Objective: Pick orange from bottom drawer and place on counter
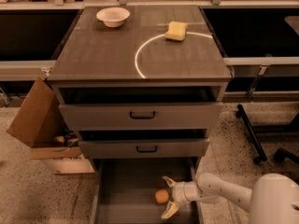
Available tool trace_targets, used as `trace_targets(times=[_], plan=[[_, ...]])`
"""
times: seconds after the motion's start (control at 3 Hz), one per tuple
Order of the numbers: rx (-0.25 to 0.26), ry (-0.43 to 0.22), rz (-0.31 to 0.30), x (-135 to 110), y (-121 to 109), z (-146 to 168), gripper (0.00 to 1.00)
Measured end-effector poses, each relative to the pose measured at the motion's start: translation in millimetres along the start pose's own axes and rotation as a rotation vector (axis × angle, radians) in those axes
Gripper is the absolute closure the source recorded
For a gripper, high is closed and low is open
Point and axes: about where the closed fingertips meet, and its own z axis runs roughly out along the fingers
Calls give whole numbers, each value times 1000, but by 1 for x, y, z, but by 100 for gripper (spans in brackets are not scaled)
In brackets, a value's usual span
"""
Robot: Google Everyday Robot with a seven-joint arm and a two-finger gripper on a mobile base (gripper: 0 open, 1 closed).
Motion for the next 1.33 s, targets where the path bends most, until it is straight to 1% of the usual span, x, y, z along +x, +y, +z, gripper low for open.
trace_targets(times=[0.33,0.67,1.33], plan=[[-1,-3,4,4,0,4,0],[-1,-13,7,19,-6,15,0],[-9,-41,-10,47,-21,44,0]])
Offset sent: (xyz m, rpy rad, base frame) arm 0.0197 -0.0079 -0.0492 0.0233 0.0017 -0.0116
